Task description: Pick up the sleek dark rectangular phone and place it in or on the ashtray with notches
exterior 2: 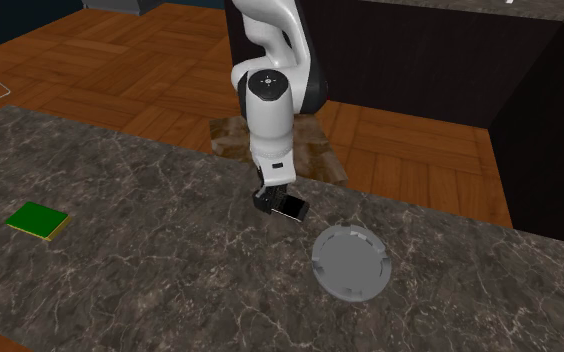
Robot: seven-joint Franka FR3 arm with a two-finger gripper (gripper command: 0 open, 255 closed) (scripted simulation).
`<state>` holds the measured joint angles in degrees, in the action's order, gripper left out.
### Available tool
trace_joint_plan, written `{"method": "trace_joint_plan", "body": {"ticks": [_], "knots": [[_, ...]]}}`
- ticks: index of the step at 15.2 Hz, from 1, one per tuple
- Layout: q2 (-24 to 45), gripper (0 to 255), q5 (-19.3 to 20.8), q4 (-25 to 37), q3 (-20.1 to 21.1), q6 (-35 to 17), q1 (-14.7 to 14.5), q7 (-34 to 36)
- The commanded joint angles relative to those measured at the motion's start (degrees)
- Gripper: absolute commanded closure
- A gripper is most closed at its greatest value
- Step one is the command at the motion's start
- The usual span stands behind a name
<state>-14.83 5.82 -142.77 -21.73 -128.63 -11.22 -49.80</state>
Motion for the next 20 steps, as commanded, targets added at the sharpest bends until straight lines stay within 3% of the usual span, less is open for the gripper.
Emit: {"method": "trace_joint_plan", "body": {"ticks": [1, 11, 20], "knots": [[-0.9, 255, 0.2, 0.8, 0.2, 1.7, 0.1, 0.2], [-4.5, 255, 0.8, 5.3, 1.2, 9.8, 0.3, 0.9], [12.2, 255, -5.9, 22.5, 4.1, 10.9, -4.7, 4.4]]}}
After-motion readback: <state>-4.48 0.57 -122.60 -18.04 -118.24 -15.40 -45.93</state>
